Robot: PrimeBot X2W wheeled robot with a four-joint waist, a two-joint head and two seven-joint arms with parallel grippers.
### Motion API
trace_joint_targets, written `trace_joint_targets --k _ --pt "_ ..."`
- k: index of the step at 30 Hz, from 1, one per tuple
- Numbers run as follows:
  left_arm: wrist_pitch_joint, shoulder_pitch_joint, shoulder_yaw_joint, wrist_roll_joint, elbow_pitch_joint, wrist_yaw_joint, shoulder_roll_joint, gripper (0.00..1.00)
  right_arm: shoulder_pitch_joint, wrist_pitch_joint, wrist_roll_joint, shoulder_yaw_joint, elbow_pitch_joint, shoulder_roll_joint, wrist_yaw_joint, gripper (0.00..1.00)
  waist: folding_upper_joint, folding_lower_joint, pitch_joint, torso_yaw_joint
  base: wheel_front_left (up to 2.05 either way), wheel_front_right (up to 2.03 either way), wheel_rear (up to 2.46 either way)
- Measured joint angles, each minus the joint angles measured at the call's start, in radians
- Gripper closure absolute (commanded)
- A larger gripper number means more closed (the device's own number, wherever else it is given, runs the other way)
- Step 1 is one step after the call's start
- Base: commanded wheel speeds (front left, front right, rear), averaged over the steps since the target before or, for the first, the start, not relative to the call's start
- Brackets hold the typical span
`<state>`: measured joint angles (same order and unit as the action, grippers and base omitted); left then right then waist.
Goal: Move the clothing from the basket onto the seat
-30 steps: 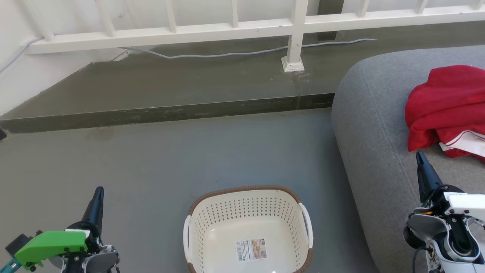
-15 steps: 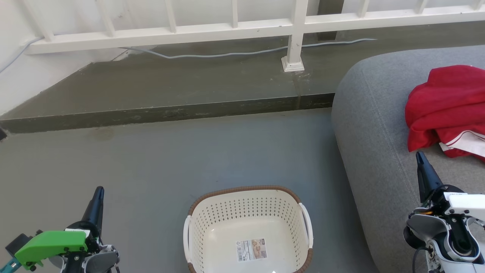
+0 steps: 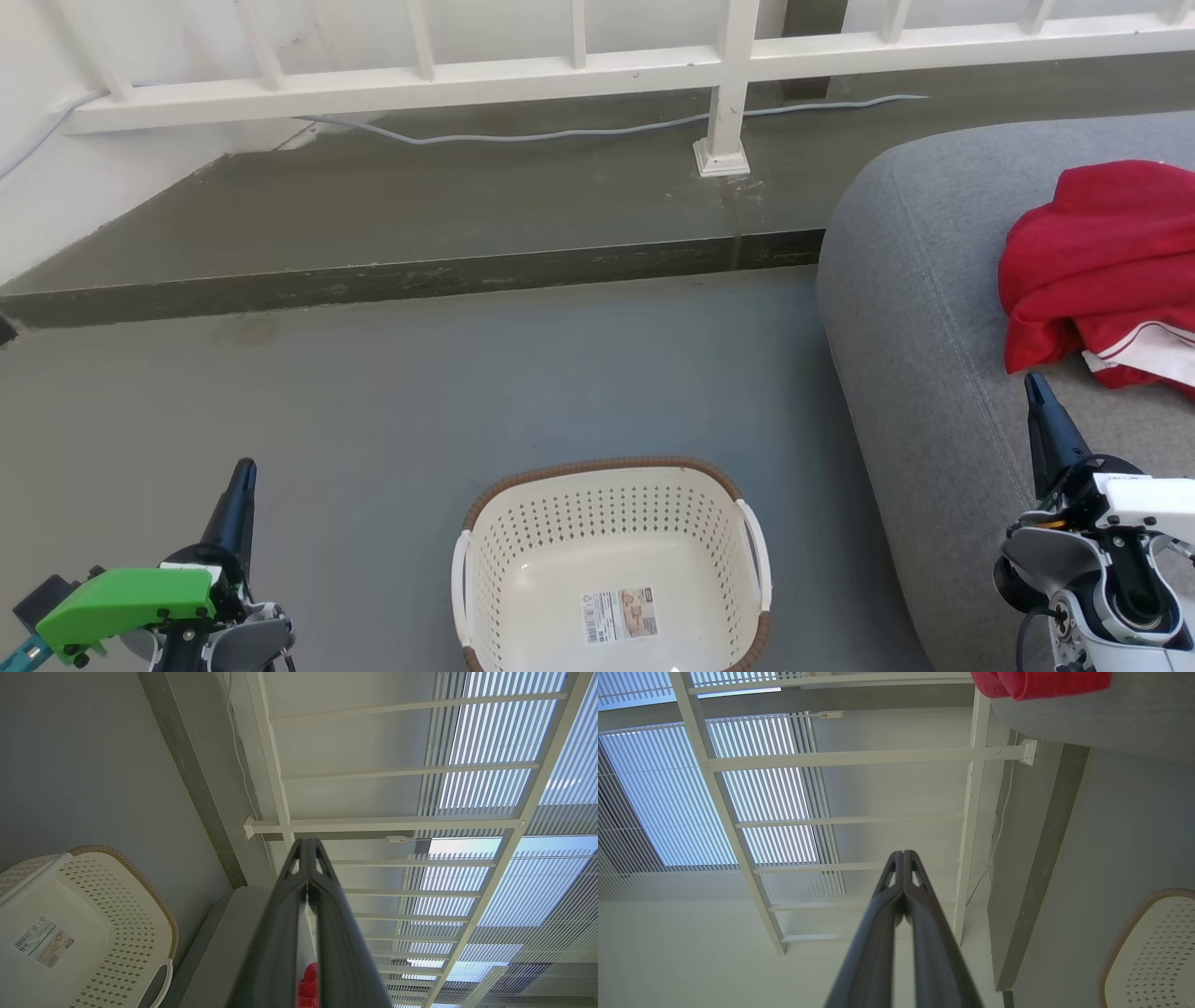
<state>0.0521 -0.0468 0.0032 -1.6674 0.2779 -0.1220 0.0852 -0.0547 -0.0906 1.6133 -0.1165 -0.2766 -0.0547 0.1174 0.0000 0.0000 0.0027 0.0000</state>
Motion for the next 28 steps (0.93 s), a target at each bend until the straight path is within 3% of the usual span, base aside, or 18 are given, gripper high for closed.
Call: trace_joint_targets --k 28 --pt "0.000 -0.001 0.002 0.000 0.001 0.000 -0.001 1.00 0.000 -0.003 0.000 -0.001 0.000 0.001 0.000 1.00 0.0000 0.0000 0.000 0.000 0.00 0.00 0.00"
